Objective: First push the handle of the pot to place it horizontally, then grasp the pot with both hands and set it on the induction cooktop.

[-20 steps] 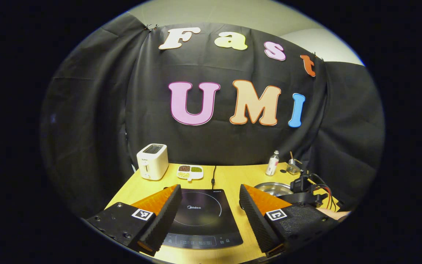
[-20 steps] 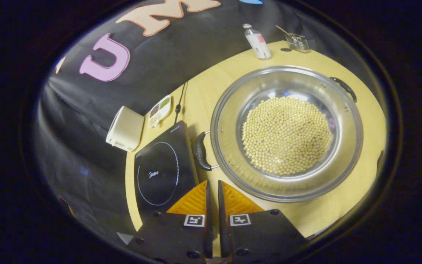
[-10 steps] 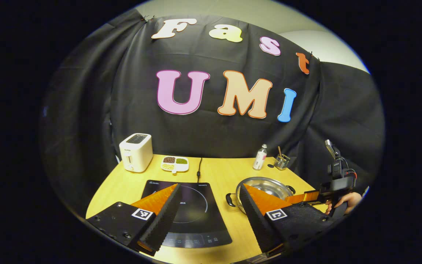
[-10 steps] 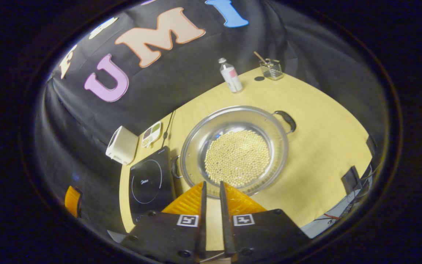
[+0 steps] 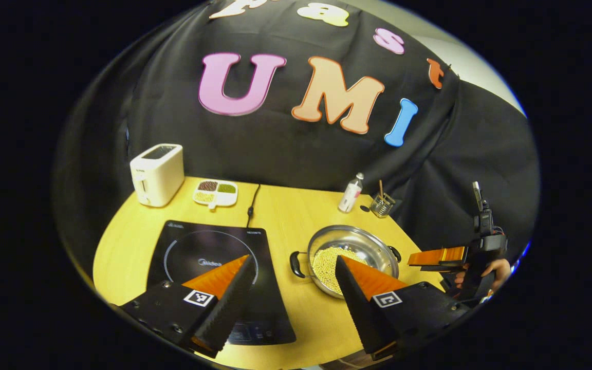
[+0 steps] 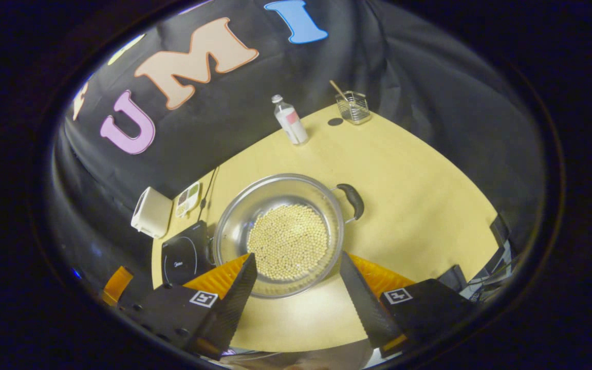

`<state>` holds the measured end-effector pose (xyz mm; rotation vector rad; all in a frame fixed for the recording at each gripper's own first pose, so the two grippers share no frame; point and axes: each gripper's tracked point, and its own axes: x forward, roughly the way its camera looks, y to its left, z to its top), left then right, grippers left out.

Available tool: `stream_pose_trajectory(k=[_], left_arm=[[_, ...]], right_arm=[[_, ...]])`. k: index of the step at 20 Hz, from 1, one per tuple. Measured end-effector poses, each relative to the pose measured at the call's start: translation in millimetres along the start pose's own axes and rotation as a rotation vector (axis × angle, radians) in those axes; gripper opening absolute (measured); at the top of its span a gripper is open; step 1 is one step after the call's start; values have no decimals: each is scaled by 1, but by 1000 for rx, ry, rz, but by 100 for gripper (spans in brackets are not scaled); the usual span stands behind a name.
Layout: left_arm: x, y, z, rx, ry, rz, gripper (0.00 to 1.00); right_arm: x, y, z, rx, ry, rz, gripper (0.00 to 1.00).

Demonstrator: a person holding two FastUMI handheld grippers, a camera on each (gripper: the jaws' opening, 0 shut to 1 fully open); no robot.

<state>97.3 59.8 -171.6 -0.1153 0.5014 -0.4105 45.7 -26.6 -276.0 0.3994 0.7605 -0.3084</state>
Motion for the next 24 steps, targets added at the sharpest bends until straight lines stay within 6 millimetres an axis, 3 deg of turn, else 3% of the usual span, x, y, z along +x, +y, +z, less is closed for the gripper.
stream_pose_trajectory(k=[1, 2, 4, 5, 6, 11, 12, 16, 18, 19, 20, 21, 22, 23, 24], left_arm=[[13, -4, -5, -33, 28, -7, 96], [25, -6, -10, -65, 54, -7, 96], [50, -5, -21, -117, 112, 8, 96], [62, -5, -26, -135, 140, 17, 97], [74, -3, -34, -146, 173, 27, 97], [124, 8, -70, -181, 329, 86, 97], [131, 9, -74, -184, 347, 99, 97], [152, 15, -86, -162, 407, 151, 97], [160, 11, -94, -173, 438, 155, 97], [164, 10, -99, -179, 460, 157, 97], [168, 9, -103, -177, 481, 163, 97], [171, 9, -108, -173, 503, 170, 97], [175, 7, -112, -168, 521, 173, 97], [177, 5, -116, -163, 536, 176, 97], [179, 3, -119, -159, 550, 178, 96]], right_arm=[[8, -8, 6, -7, 14, -3, 94], [14, -16, 11, -15, 32, -7, 100], [30, -32, 23, -27, 75, -6, 100], [45, -36, 26, -33, 97, -4, 94], [57, -42, 29, -41, 121, -1, 94], [104, -59, 30, -60, 267, 39, 94], [112, -61, 28, -65, 293, 47, 100], [134, -66, 21, -51, 384, 85, 100], [141, -65, 19, -36, 418, 109, 93], [144, -65, 17, -30, 433, 117, 100], [148, -65, 16, -25, 444, 126, 92], [150, -64, 14, -21, 455, 132, 92], [153, -63, 12, -17, 466, 138, 100], [154, -62, 10, -14, 482, 146, 91], [155, -62, 7, -14, 498, 152, 99]])
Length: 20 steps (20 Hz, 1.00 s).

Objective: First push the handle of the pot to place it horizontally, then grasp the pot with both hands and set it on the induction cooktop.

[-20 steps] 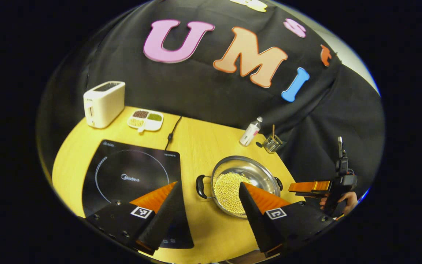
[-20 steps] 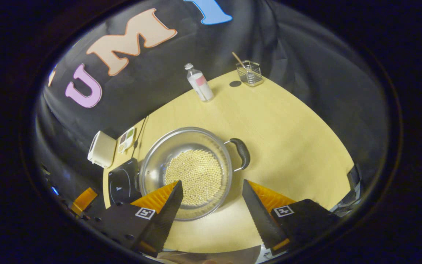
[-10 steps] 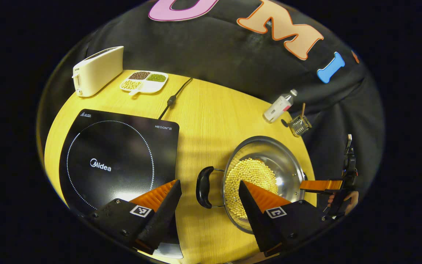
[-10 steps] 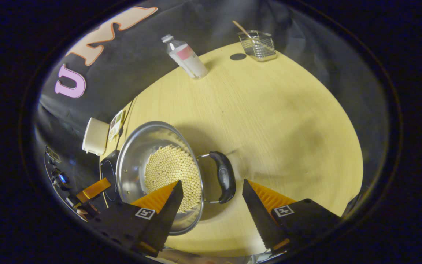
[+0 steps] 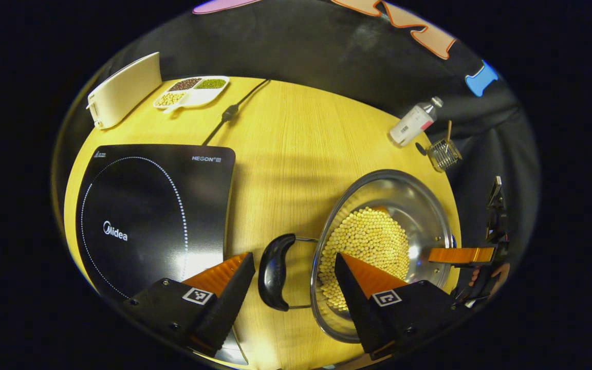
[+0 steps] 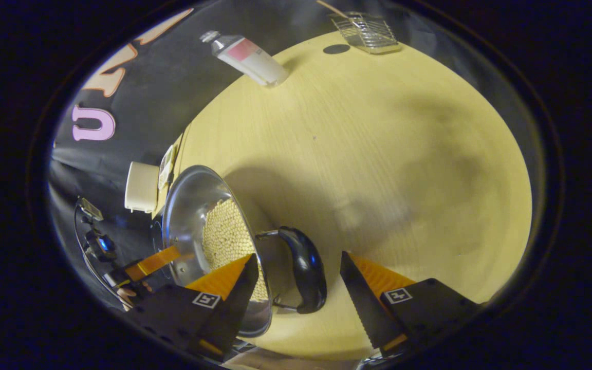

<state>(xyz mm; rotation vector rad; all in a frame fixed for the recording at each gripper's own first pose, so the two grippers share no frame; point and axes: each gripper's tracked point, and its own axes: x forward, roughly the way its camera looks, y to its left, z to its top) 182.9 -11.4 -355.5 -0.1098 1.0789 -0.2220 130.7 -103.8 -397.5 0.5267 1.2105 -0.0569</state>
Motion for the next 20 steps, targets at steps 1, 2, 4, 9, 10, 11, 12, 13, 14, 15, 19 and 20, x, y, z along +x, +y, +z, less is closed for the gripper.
stream_pose_trajectory(k=[1, 2, 4, 9, 10, 11, 12, 13, 14, 15, 19, 20], left_arm=[[4, -1, -3, 1, 11, 8, 96], [7, -1, -5, 2, 26, 13, 96], [15, 0, -9, -3, 50, 25, 96], [26, 6, -20, -5, 116, 62, 90], [29, 8, -22, -3, 125, 74, 85], [28, 12, -22, 2, 134, 89, 83], [29, 14, -24, 1, 145, 93, 77], [27, 13, -23, -2, 146, 90, 75], [28, 14, -23, -11, 150, 82, 75], [26, 12, -24, -35, 153, 74, 72], [21, 8, -33, -100, 170, 48, 64], [20, 7, -37, -108, 178, 50, 64]], right_arm=[[3, -1, 0, 0, 12, 4, 87], [6, -1, 0, 0, 21, 5, 82], [7, -2, -1, 3, 34, 12, 74], [13, 4, 1, 21, 45, 46, 82], [12, 6, 1, 16, 59, 45, 78], [14, 9, -2, 5, 66, 53, 58], [18, 7, -5, -21, 75, 34, 51], [18, 6, -7, -49, 87, 24, 48], [18, 3, -2, -59, 85, 15, 49], [16, 4, -6, -57, 99, 16, 49], [17, 7, -4, -78, 104, 9, 47], [17, 7, -5, -90, 102, 2, 47]])
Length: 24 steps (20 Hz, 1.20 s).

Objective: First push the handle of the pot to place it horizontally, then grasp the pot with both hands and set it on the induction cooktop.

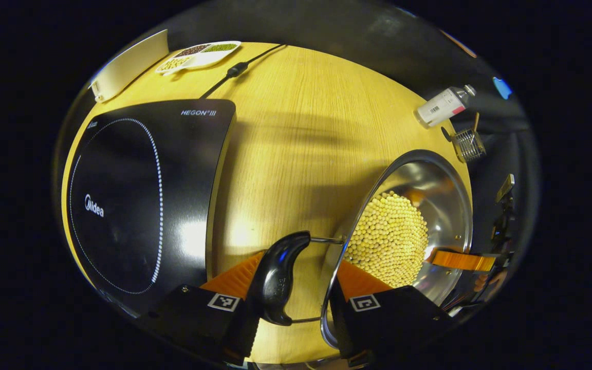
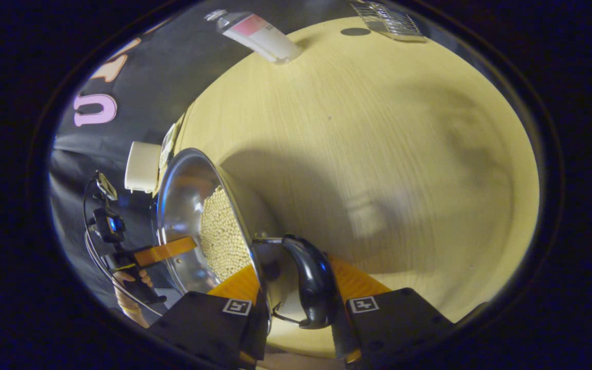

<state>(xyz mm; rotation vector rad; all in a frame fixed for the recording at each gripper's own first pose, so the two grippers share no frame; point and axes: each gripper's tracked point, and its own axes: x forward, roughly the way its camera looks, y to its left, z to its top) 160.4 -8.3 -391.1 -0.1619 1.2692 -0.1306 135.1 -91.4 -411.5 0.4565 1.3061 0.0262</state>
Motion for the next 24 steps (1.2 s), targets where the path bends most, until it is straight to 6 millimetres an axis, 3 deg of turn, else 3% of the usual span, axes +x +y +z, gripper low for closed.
stream_pose_trajectory(k=[3, 13, 24], left_arm=[[-5, -5, -9, 16, 13, 0, 63], [-51, -23, -33, 70, 11, 4, 63], [-93, -13, -43, 77, 1, 28, 65]], right_arm=[[3, 5, 1, -11, -3, -8, 48], [8, 4, -2, 4, 0, 25, 48], [12, 5, 2, -12, -13, 51, 48]])
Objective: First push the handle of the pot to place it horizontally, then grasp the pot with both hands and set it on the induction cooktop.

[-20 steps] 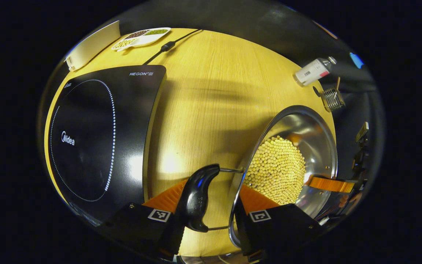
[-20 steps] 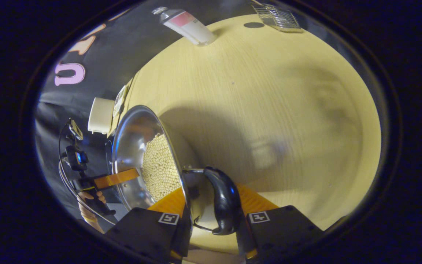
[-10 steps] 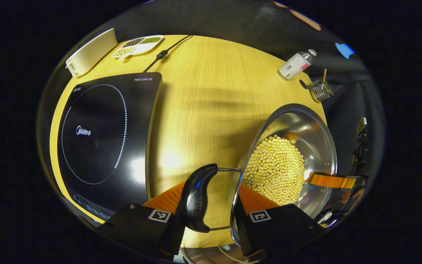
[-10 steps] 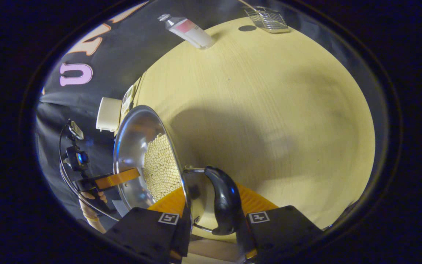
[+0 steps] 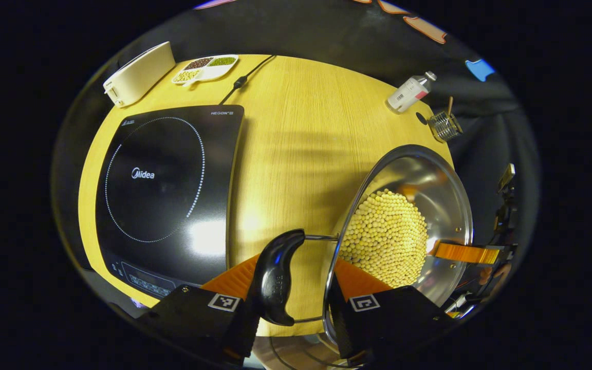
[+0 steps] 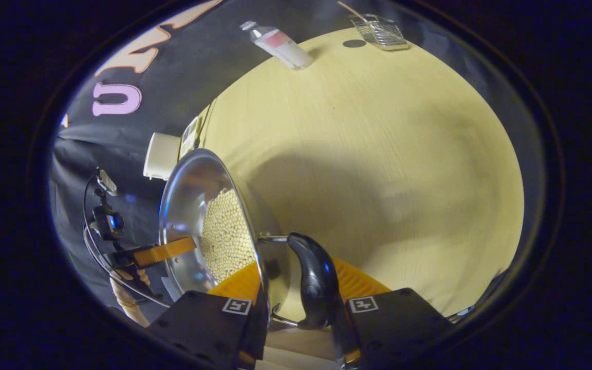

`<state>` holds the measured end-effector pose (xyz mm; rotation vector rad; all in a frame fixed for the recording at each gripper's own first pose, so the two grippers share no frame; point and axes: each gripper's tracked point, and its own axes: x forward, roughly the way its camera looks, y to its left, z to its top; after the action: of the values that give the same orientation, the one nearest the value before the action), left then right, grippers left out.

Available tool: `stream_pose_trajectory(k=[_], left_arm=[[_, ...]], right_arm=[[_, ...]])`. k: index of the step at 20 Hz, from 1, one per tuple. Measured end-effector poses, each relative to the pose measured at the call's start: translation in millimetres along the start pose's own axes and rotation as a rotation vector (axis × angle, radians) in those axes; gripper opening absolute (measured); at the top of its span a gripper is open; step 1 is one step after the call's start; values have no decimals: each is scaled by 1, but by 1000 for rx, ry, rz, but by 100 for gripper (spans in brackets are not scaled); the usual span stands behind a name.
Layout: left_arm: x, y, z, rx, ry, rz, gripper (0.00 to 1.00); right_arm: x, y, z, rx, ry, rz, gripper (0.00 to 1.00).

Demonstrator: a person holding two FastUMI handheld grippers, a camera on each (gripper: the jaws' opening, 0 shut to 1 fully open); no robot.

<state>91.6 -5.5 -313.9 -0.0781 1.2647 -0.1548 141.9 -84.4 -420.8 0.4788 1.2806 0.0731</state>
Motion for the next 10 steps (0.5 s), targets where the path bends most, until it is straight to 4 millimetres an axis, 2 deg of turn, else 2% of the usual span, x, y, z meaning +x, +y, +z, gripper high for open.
stream_pose_trajectory(k=[2, 5, 6, 9, 10], left_arm=[[-6, 6, 0, 4, -3, 0, 63], [-14, 17, 3, 13, -14, -11, 65], [-16, 21, 4, 12, -15, -15, 63], [-23, 37, 4, 15, -24, -33, 65], [-25, 43, 6, 20, -31, -39, 63]], right_arm=[[0, 1, -3, 0, -4, 2, 48], [1, 0, -3, -2, -15, 1, 47], [1, 0, -3, -3, -19, -2, 48], [-3, 2, -5, -9, -42, -9, 48], [-1, 3, -6, -10, -50, -14, 48]])
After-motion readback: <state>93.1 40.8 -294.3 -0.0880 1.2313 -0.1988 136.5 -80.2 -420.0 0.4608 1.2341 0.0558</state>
